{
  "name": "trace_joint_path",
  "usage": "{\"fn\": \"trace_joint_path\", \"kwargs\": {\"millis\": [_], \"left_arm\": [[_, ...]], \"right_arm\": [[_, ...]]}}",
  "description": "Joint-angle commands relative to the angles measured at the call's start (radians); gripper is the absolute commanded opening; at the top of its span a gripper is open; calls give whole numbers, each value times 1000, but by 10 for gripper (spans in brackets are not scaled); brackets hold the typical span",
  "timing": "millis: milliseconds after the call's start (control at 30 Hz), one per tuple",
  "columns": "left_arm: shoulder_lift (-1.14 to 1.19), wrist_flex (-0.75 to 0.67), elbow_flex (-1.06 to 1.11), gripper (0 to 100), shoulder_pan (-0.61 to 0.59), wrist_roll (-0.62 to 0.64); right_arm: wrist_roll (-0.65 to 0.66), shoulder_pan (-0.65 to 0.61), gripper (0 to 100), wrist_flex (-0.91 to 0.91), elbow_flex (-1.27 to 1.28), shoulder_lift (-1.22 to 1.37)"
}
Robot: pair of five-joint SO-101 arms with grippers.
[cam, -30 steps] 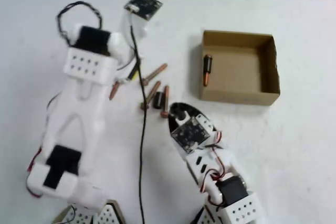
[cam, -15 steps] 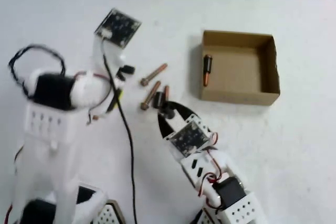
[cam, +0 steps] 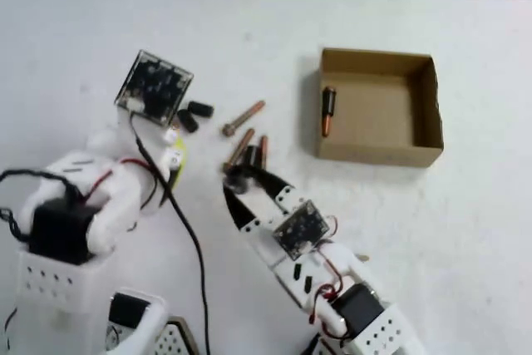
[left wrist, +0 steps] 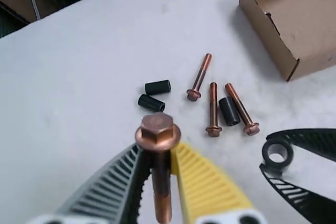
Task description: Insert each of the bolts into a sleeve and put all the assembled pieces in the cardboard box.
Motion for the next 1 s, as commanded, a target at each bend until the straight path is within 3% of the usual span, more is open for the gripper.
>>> {"fn": "trace_joint_path", "kwargs": {"millis": [0,200,367,967], "left_arm": [[-108,-123,61,23,-4,8],[-239,-318,207,23,-1,26],[-326,-443,287,23,51,138],[-341,-580,304,23,148,146]], "right_arm": [[-63,-13,16,-71,8,-15],[-127,-12,16,-105,8,-15],[-127,-12,16,-99,8,-12],[-123,-10,16,-70,8,-8]]}}
